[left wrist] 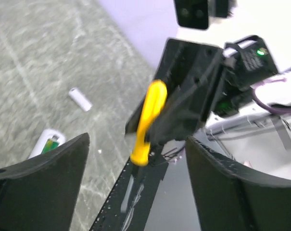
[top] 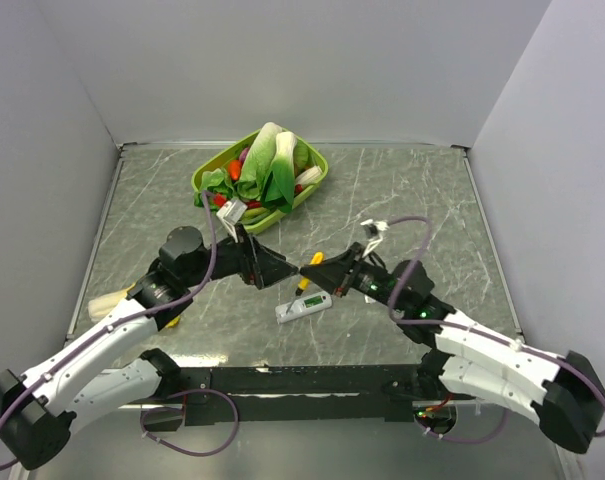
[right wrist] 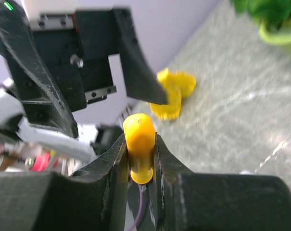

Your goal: Unload the batteries from the remote control

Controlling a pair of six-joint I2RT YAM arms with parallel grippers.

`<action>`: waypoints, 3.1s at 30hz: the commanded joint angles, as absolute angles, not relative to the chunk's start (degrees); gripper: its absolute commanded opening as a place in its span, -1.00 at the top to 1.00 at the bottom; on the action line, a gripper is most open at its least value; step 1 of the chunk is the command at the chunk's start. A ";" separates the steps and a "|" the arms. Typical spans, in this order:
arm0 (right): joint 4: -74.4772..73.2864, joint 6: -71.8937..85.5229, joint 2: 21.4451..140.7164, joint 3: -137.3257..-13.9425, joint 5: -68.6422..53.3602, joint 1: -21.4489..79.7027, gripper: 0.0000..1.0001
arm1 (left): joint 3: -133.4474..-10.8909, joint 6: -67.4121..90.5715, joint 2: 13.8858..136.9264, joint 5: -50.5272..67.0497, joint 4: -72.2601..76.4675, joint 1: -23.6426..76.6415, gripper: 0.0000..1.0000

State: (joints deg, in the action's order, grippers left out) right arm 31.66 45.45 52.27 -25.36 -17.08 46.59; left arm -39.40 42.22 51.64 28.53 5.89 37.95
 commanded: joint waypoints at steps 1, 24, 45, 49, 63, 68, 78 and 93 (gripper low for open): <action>36.89 47.02 44.23 -23.21 -7.75 46.49 1.00 | -40.70 40.95 50.80 37.32 7.18 37.97 -0.62; 19.79 27.19 36.66 -29.23 -14.42 46.32 -0.24 | -40.25 41.07 56.69 43.16 8.10 42.80 0.98; -28.64 -21.35 45.52 -56.95 -32.77 45.70 -0.85 | -44.03 23.03 58.80 52.91 -9.84 42.98 0.98; -24.36 -26.54 44.22 -52.92 -33.50 45.70 -0.78 | -44.03 22.41 58.45 54.58 -9.85 42.80 0.98; -21.10 -14.68 50.18 -52.47 -42.28 41.66 -0.33 | -43.51 21.45 57.39 55.28 -9.32 42.89 0.98; -19.17 -13.01 50.28 -50.72 -43.51 41.57 0.16 | -43.51 21.27 57.39 54.67 -9.75 42.80 0.98; -13.35 -7.39 45.71 -46.14 -42.82 41.57 1.00 | -47.11 21.79 59.94 45.05 -15.20 41.75 -0.62; -43.07 6.50 45.18 -53.80 -10.27 41.57 1.00 | -41.67 32.59 59.59 24.79 -12.32 30.85 -0.70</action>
State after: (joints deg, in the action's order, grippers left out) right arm -36.38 1.32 43.86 -52.51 -16.49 41.85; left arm -44.97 29.28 58.08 31.59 -15.35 30.68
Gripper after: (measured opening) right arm 0.256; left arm 0.847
